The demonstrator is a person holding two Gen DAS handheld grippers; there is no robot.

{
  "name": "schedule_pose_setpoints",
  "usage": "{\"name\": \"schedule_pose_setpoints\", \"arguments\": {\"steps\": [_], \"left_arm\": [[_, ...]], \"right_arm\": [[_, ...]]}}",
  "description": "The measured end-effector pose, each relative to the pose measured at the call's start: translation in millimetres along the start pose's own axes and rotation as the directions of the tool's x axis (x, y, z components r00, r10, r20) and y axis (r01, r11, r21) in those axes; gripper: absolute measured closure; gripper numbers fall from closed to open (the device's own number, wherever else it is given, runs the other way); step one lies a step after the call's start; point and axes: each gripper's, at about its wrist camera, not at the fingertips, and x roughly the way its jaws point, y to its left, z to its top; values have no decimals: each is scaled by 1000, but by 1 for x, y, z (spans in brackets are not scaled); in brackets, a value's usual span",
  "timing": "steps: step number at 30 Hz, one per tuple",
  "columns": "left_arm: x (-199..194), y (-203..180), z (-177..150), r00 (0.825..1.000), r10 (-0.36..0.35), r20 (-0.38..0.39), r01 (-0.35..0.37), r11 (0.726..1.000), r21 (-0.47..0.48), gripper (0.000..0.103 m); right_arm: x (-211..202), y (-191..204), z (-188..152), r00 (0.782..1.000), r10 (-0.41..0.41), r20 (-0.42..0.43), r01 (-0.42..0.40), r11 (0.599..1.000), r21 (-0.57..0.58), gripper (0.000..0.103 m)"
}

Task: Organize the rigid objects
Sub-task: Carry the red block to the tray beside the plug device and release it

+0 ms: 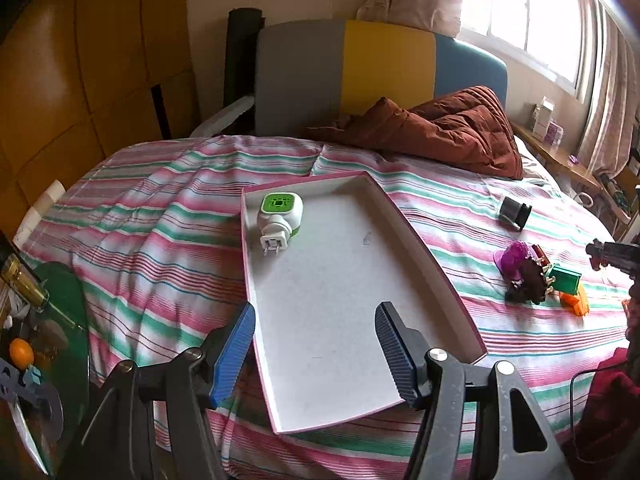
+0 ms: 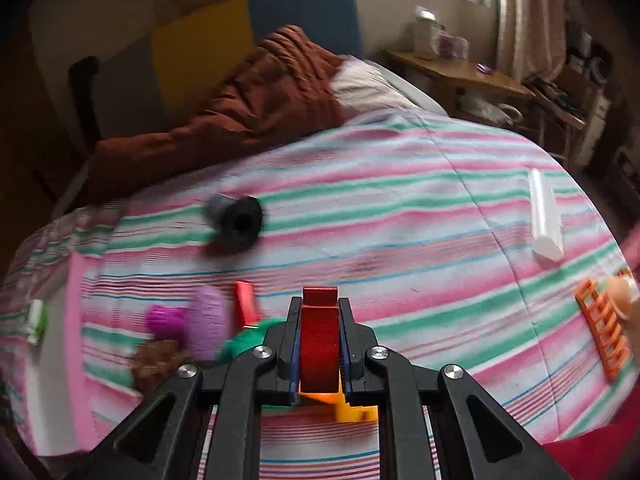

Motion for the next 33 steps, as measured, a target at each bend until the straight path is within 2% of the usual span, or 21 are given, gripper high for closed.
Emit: {"name": "schedule_pose_setpoints", "arguments": {"steps": [4,8,11,16,19,24,28,33], "left_arm": [[2,7,-2,1000,-1,-7,1,1000,-17,40],[3,14,-4,1000,3,-11,-3,999,-35,40],[3,23,-6,1000,9,-13,-10,998,-55,40],[4,46,-10,999,39,-21,-41,994,-103,40],[3,58,-14,998,57,-28,-60,990,-129,40],[3,76,-21,996,82,-41,-87,983,-163,40],[4,87,-25,995,92,-46,-99,978,-186,40],[7,95,-27,993,101,-57,-111,973,-200,40]], "right_arm": [[-24,47,6,996,86,38,-82,992,-96,88],[-33,99,2,975,222,4,-218,962,-163,88],[-29,150,-10,942,328,-67,-335,917,-217,88],[-16,230,-40,878,435,-200,-477,834,-278,88],[-7,271,-58,845,463,-267,-528,800,-285,88],[11,316,-74,810,479,-339,-573,771,-279,88],[27,349,-81,801,472,-368,-579,765,-281,88],[44,385,-93,804,443,-398,-574,753,-321,87]]}}
